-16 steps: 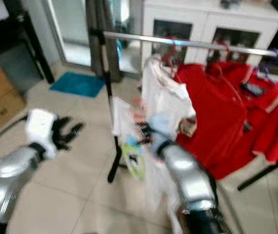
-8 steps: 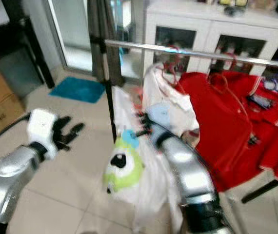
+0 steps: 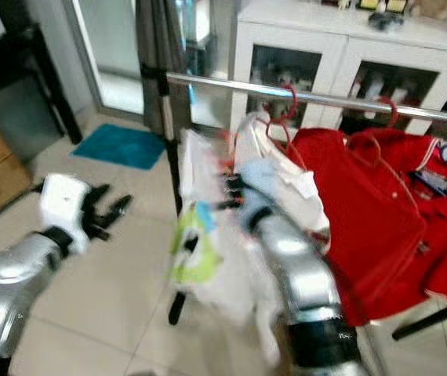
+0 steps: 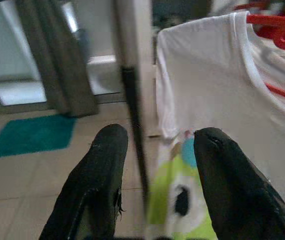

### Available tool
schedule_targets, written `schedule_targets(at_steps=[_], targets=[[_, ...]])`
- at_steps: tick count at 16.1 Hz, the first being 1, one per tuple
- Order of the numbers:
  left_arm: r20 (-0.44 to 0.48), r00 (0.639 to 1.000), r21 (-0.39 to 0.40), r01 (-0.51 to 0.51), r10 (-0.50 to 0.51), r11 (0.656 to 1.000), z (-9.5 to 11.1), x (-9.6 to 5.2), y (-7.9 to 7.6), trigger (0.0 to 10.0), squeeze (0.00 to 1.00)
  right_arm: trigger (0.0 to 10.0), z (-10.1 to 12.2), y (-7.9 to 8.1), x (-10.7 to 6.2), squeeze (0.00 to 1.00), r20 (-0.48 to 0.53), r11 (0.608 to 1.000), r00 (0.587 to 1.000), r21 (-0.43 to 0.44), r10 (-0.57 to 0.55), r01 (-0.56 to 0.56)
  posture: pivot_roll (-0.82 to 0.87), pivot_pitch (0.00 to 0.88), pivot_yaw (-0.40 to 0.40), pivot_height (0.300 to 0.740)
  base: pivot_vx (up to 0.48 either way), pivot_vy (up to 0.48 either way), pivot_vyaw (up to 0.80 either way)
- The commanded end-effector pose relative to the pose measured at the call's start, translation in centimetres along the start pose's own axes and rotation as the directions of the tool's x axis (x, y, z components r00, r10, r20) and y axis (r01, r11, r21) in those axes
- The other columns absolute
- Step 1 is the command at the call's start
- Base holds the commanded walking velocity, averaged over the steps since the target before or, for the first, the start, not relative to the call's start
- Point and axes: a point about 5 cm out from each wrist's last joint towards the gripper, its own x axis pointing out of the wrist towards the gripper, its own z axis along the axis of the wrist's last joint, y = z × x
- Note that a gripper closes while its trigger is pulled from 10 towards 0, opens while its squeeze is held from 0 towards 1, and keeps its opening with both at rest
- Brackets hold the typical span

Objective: Hang hanger

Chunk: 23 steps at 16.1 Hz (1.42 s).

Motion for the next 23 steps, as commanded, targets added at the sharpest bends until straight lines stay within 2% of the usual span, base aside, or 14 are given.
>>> schedule_targets(at_steps=[1, 5, 11, 14, 16, 17, 19, 20, 23], targets=[[0.026, 0.999, 0.011, 0.024, -0.025, 1.000, 0.6, 0.3, -0.5, 10.0, 0.00, 10.0, 1.8, -1.4, -0.5, 0.00, 0.065, 0.998, 0.996, -0.012, -0.062, 0.063, 0.03, 0.000, 0.016, 0.740, 0.356, 0.000, 0.00], [0.029, 0.999, 0.012, 0.036, -0.037, 0.999, 0.6, 0.4, -0.7, 10.0, 0.00, 10.0, 3.1, -1.6, -0.2, 0.00, 0.098, 0.994, 0.992, -0.069, -0.075, 0.082, 0.04, 0.000, 0.017, 0.740, 0.356, 0.000, 0.00], [0.022, 0.997, 0.008, 0.074, -0.074, 0.997, 0.4, 0.2, -1.2, 10.0, 0.00, 10.0, 4.5, -2.1, 0.7, 0.00, 0.086, 0.982, 0.990, -0.141, -0.112, 0.123, 0.04, 0.000, 0.009, 0.740, 0.297, 0.000, 0.00], [0.057, 0.983, 0.031, 0.173, -0.174, 0.984, 1.0, -0.2, -2.0, 10.0, 0.00, 10.0, 5.2, -3.1, 2.9, 0.00, 0.023, 0.973, 0.987, -0.166, -0.162, 0.163, 0.05, 0.000, -0.001, 0.740, 0.000, 0.000, 0.00], [0.072, 0.975, 0.043, 0.209, -0.212, 0.977, 1.4, -0.4, -2.0, 10.0, 0.00, 10.0, 5.5, -3.4, 4.0, 0.00, -0.004, 0.970, 0.983, -0.160, -0.186, 0.183, 0.06, 0.000, -0.002, 0.740, 0.000, 0.000, 0.00], [0.063, 0.967, 0.060, 0.242, -0.245, 0.968, 1.6, -0.6, -1.7, 10.0, 0.00, 10.0, 6.2, -3.7, 5.2, 0.00, -0.011, 0.970, 0.976, -0.115, -0.216, 0.213, 0.06, 0.000, -0.001, 0.740, 0.000, 0.000, 0.00], [0.064, 0.951, 0.081, 0.297, -0.302, 0.952, 1.9, -1.0, -1.6, 10.0, 0.00, 10.0, 7.1, -3.8, 6.8, 0.00, -0.008, 0.970, 0.973, -0.086, -0.230, 0.228, 0.07, 0.000, 0.007, 0.740, 0.000, 0.000, 0.00], [0.067, 0.945, 0.078, 0.315, -0.321, 0.946, 2.0, -1.2, -1.6, 10.0, 0.00, 10.0, 7.1, -3.8, 7.3, 0.00, -0.022, 0.969, 0.972, -0.082, -0.236, 0.233, 0.07, 0.000, 0.009, 0.740, 0.000, 0.000, 0.00], [0.142, 0.913, 0.065, 0.378, -0.384, 0.924, 3.1, -1.8, -2.1, 10.0, 0.00, 10.0, 5.4, -3.2, 8.9, 0.00, -0.169, 0.972, 0.958, -0.089, -0.231, 0.219, 0.07, 0.000, 0.005, 0.740, 0.000, 0.000, 0.00]])
